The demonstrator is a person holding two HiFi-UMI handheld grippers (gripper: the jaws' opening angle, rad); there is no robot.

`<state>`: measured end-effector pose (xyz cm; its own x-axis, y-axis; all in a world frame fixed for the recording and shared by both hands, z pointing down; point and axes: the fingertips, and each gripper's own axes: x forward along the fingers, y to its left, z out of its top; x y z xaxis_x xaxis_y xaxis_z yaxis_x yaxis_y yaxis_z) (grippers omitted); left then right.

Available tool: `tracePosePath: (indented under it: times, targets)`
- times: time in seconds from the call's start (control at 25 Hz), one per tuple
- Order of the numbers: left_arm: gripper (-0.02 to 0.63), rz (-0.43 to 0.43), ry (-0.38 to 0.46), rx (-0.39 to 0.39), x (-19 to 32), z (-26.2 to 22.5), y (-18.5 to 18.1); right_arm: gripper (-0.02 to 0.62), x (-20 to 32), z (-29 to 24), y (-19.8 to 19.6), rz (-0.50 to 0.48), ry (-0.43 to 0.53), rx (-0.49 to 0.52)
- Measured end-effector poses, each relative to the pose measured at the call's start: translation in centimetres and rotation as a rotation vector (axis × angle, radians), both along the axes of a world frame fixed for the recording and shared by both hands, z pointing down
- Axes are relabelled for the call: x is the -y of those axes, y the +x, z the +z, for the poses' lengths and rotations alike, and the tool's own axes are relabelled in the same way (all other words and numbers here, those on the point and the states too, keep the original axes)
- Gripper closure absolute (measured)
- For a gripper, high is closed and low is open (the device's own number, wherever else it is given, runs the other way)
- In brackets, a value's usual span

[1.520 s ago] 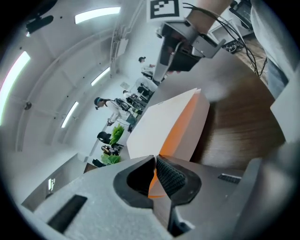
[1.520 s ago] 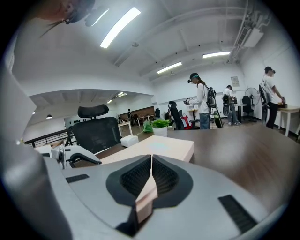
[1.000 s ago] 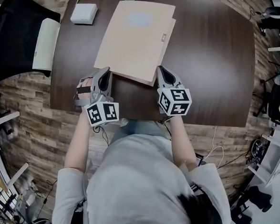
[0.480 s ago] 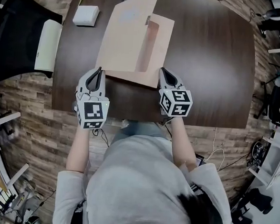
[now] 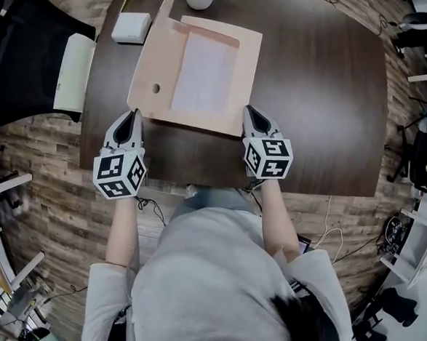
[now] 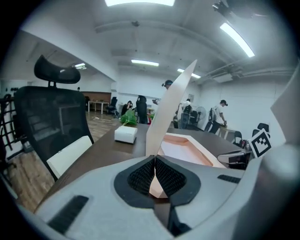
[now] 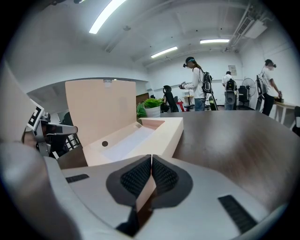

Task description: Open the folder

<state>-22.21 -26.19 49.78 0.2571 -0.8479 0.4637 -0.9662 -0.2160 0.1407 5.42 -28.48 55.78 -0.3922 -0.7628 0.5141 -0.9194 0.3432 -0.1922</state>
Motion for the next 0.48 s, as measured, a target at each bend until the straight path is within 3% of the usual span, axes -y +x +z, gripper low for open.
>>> tracePosePath:
  times: [0.28,0.48]
  targets:
    - [0.595,-0.108,-0.052,-0.076,0.2,1.6,-2.9,0.58,0.0,0.0,-0.1,0.002,0.003,-0.004]
    - [0.595,-0.123,-0.071,-0.068,0.1,2.4,-3.6,0.58,0.1,0.0,-0.1,0.0,0.002,-0.009]
